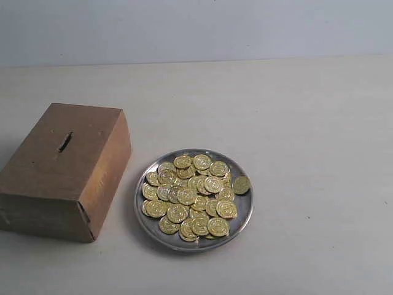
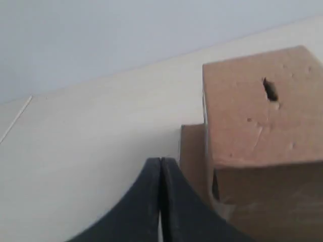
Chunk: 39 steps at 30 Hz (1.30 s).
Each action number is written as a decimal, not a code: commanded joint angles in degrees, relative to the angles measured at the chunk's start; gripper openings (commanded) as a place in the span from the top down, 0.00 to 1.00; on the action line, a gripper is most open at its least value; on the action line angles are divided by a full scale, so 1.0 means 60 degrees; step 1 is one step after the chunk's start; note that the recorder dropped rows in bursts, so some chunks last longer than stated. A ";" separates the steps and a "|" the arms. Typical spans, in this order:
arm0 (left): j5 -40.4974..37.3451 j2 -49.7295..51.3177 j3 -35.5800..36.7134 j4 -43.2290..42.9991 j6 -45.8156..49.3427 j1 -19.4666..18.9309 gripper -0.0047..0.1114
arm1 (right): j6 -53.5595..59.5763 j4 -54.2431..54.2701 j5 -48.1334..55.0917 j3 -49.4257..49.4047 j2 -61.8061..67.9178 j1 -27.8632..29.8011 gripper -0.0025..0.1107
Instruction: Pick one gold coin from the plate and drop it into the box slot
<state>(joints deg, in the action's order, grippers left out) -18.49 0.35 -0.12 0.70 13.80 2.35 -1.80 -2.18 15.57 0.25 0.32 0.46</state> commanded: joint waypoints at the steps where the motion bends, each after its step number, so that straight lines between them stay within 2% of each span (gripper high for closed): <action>1: 0.1363 -0.0058 0.0021 0.2787 -0.1790 -0.0009 0.96 | -0.0782 0.1290 -0.1916 -0.0041 -0.0053 0.0058 0.98; 2: 0.1652 -0.0058 0.0021 0.3662 -0.2010 -0.0009 0.96 | -0.1142 0.2011 -0.2444 -0.0041 -0.0053 0.0058 0.98; 5: 0.2236 -0.0058 0.0021 0.4330 -0.2069 -0.0009 0.96 | -0.1484 0.3394 -0.3497 -0.0041 -0.0053 0.0058 0.98; 12: 0.2952 -0.0058 0.0021 0.4708 -0.2131 -0.0009 0.96 | -0.1526 0.3625 -0.4009 -0.0041 -0.0053 0.0058 0.98; 18: 0.3207 -0.0058 0.0021 0.4809 -0.2301 -0.0009 0.96 | -0.2409 0.3625 -0.3364 -0.0041 -0.0053 0.0058 0.98; 22: 0.2863 -0.0058 0.0021 0.4826 -0.3502 -0.0009 0.96 | -0.2409 0.3625 -0.2032 -0.0020 -0.0053 0.0039 0.98; 24: 0.2384 -0.0058 0.0021 0.4826 -0.4176 0.0009 0.96 | -0.2277 0.3625 -0.0728 0.0719 -0.0053 0.0039 0.98; 27: 0.1264 -0.0058 -0.0038 0.4934 -0.4068 0.0320 0.96 | -0.0957 0.4186 0.0392 0.2133 0.0034 0.0021 0.98; 30: 0.0748 -0.0058 -0.0318 0.5860 -0.2982 0.0930 0.96 | 0.1386 0.5314 0.1102 0.3737 0.1089 -0.0362 0.98; 36: -0.0045 0.0613 -0.1011 0.9660 0.1670 0.2232 0.96 | 0.5099 0.6462 0.4308 0.7231 0.5681 -0.1051 0.98; 39: -0.0892 0.1191 -0.1692 1.0017 0.3775 0.2514 0.96 | 0.6045 0.6736 0.5698 0.8520 0.8160 -0.1384 0.98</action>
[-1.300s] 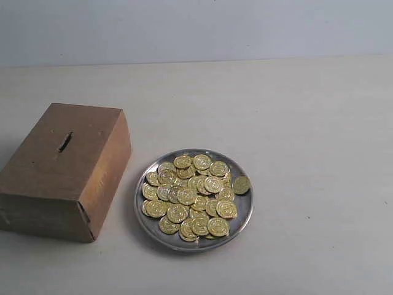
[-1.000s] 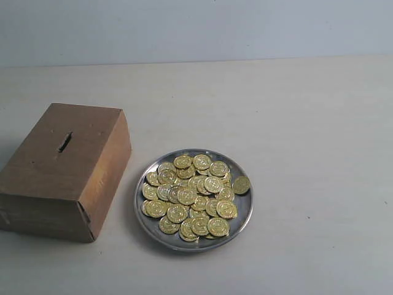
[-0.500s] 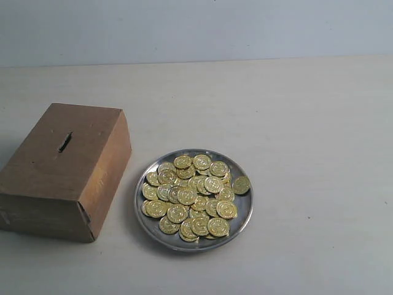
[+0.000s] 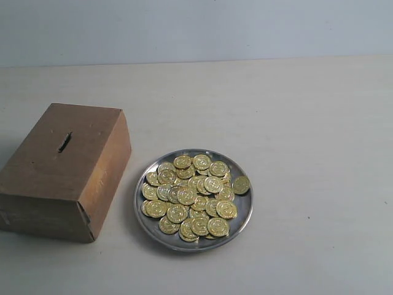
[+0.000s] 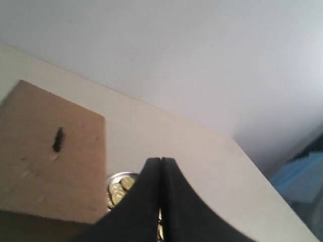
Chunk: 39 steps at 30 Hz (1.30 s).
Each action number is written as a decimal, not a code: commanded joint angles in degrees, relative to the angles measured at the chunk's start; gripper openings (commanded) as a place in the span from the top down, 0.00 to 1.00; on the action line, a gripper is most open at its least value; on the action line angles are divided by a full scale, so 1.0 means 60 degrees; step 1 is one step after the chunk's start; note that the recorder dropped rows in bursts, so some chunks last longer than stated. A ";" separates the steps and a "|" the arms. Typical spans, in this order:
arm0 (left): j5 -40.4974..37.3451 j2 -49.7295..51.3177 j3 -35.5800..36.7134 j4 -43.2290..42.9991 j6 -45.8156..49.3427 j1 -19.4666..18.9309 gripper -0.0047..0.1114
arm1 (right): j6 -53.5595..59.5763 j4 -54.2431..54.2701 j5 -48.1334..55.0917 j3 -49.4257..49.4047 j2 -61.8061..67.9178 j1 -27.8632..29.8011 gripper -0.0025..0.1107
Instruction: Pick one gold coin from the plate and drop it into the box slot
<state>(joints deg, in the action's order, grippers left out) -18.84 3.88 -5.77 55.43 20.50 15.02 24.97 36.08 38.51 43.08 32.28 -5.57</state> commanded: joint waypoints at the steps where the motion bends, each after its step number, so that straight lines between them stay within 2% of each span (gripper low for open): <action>1: -0.1024 0.0807 -0.1014 0.0893 0.3154 0.0403 0.96 | 0.1693 0.0381 0.2253 0.1772 0.3532 -0.0560 0.98; 5: -0.1377 0.1821 -0.1994 0.0686 0.4910 0.0403 0.96 | 0.1830 0.0012 0.2675 0.2827 0.6682 -0.1829 0.98; 6: -0.1471 0.2227 -0.2391 0.0355 0.5691 0.0403 0.96 | 0.1784 -0.0513 0.2561 0.3094 0.7864 -0.2451 0.98; 9: -0.1485 0.2779 -0.2681 -0.0093 0.6714 0.0403 0.96 | 0.0638 -0.1925 0.2081 0.3529 0.9555 -0.3692 0.98; 12: -0.1485 0.3239 -0.2699 -0.0510 0.7136 0.0403 0.96 | -0.1582 -0.4268 0.1424 0.4211 1.1256 -0.5121 0.98; 17: -0.1485 0.3400 -0.2653 -0.0725 0.7152 0.0403 0.96 | -0.2514 -0.5147 0.1468 0.5541 1.3123 -0.6367 0.98; 21: -0.1485 0.3400 -0.2423 -0.0725 0.7357 0.0403 0.96 | -0.2253 -0.5633 0.2043 0.6415 1.3830 -0.6631 0.98; 24: -0.1439 0.3400 -0.2426 -0.0725 0.7357 0.0403 0.96 | -0.1699 -0.6013 0.2562 0.6423 1.3852 -0.6631 0.91; 25: -0.1439 0.3382 -0.2426 -0.0725 0.7357 0.0403 0.96 | -0.1699 -0.6169 0.2667 0.6405 1.3874 -0.6631 0.87; 28: -0.1439 0.3347 -0.2426 -0.0725 0.7357 0.0403 0.96 | -0.1957 -0.6760 0.2786 0.6388 1.3953 -0.6541 0.68; 32: -0.1439 0.3347 -0.2426 -0.0725 0.7357 0.0403 0.96 | -0.1957 -0.6314 0.2772 0.6388 1.3953 -0.6143 0.49; 39: -0.1439 0.3288 -0.2426 -0.0725 0.7357 0.0403 0.96 | -0.1934 -0.5715 0.2734 0.6344 1.3953 -0.5581 0.49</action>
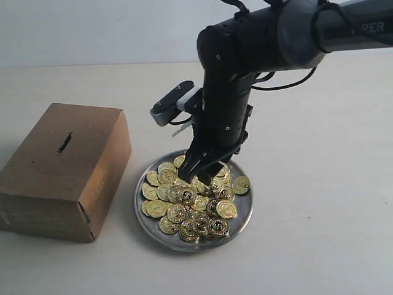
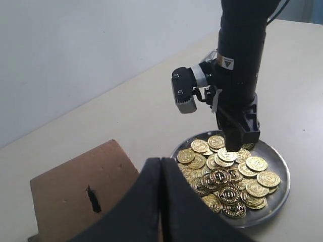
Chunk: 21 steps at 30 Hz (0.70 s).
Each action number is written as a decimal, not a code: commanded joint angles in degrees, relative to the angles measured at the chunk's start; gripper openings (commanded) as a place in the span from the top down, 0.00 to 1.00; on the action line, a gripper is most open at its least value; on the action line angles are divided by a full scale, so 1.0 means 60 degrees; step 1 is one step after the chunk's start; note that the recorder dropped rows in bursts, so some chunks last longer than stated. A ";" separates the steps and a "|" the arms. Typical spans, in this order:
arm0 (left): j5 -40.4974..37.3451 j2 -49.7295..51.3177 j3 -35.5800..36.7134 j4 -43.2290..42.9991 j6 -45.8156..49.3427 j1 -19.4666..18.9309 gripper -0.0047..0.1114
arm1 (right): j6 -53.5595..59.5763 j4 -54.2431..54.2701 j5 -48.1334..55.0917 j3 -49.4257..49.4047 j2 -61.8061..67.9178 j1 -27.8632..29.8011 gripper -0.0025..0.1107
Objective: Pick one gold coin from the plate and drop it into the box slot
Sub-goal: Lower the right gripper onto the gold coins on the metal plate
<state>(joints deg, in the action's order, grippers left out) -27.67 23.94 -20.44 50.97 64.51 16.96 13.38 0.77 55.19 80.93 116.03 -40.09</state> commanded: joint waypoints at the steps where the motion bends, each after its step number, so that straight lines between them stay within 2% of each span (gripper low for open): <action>1: 0.0033 -0.0055 0.0018 0.0017 0.0023 0.0081 0.96 | -0.0003 0.0170 -0.0119 -0.0010 -0.0006 0.0172 0.49; 21: 0.0033 -0.0055 0.0018 0.0017 0.0023 0.0081 0.96 | -0.0288 0.0219 -0.0751 -0.0294 0.0656 0.0172 0.50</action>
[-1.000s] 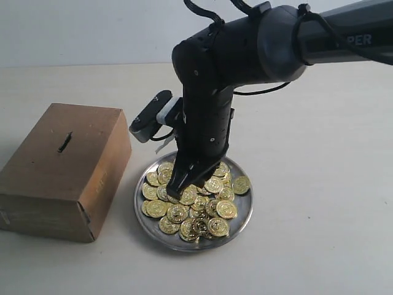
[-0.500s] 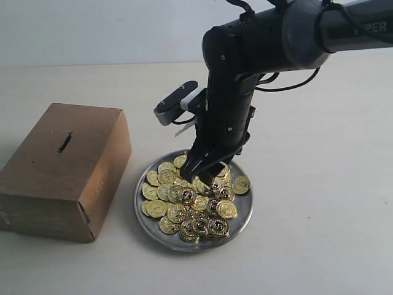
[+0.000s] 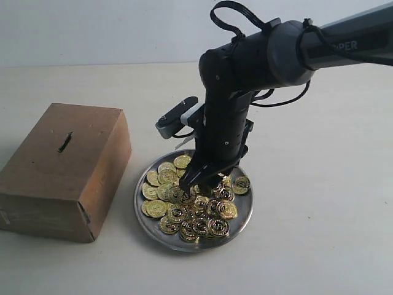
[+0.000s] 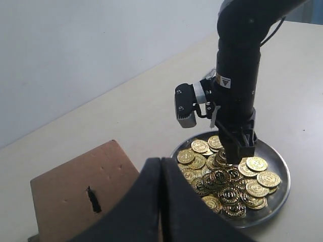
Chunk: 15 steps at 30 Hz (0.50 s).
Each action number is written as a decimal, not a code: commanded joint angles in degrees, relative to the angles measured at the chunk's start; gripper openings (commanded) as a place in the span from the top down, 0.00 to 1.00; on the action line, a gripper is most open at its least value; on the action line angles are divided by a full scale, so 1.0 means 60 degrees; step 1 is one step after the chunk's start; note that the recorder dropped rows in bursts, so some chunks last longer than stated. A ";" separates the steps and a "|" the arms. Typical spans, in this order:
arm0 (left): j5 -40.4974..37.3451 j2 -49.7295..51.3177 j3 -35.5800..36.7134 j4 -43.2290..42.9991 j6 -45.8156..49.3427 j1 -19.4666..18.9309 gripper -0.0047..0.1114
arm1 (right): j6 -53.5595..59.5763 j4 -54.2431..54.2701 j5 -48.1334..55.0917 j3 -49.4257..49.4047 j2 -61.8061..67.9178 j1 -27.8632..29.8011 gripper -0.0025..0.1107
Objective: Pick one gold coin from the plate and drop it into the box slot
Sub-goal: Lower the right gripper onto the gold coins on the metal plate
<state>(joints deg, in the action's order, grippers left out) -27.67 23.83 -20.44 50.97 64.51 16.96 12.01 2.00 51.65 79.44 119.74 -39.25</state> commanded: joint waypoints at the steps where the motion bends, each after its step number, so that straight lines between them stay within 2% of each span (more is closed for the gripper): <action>1: 0.0033 -0.0038 0.0018 0.0017 0.0023 0.0081 0.96 | -0.0076 0.0013 -0.0162 -0.0046 0.0038 0.0032 0.50; 15: 0.0033 -0.0038 0.0018 0.0017 0.0023 0.0081 0.96 | -0.0287 -0.0071 -0.0402 -0.0046 0.0214 0.0032 0.50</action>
<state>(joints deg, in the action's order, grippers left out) -27.67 23.83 -20.44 50.97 64.51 16.96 10.72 2.00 49.97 79.44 120.54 -39.25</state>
